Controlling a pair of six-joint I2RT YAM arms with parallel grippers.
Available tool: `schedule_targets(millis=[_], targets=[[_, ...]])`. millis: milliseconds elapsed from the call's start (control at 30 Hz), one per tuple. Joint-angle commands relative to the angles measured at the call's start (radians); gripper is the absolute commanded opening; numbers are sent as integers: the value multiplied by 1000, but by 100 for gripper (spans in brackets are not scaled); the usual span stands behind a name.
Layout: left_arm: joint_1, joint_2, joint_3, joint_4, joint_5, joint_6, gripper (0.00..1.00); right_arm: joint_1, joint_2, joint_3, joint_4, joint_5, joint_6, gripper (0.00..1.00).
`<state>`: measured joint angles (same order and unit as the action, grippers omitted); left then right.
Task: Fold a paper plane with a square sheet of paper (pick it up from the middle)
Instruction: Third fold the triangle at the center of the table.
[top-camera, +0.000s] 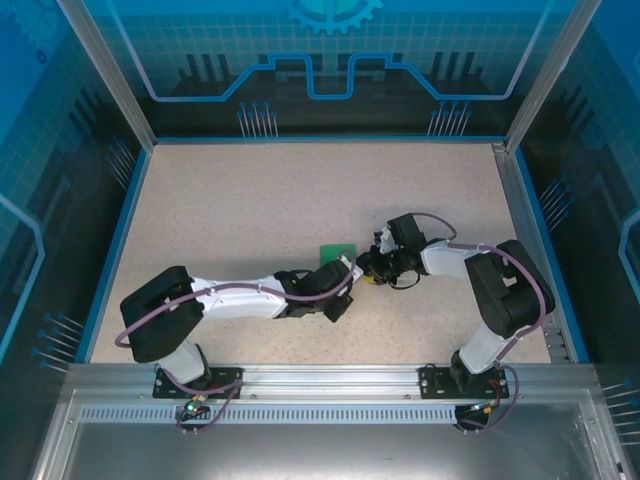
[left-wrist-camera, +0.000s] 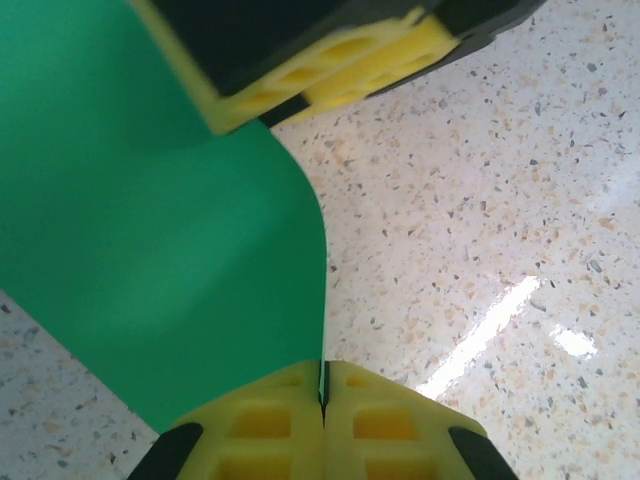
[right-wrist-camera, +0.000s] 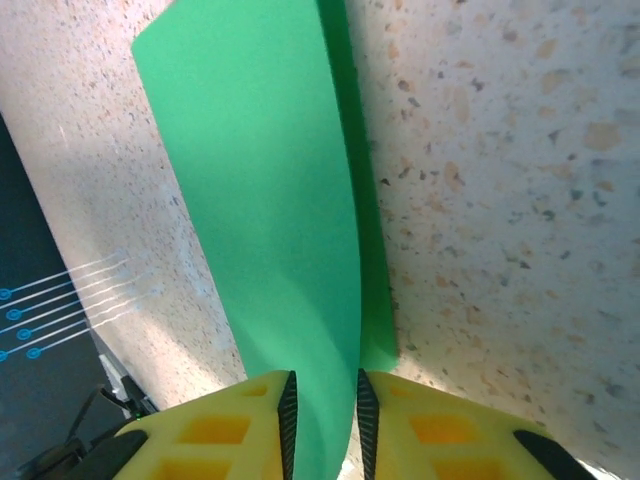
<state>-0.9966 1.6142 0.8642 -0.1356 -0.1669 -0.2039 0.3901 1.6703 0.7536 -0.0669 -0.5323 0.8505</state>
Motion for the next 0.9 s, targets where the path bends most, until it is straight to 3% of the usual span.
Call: schedule_targets(millis=[0,200,367,533,867], targets=[[56,-38,-27,28,178,-26,0,-16,-42,54,-128,56,-79,28],[140,-47,-52,45,314,-41,2,-12,-71,100,-195,108,-144,34],[189,-48,-65,52,373,-47,2,35,-5,188,-190,38,-193,23],[225,-48,-74,53,401,-48,3,62,105,272,-226,60,-205,17],[280,-39,-79,46,452,-39,5,75,249,341,-288,130,-255,13]])
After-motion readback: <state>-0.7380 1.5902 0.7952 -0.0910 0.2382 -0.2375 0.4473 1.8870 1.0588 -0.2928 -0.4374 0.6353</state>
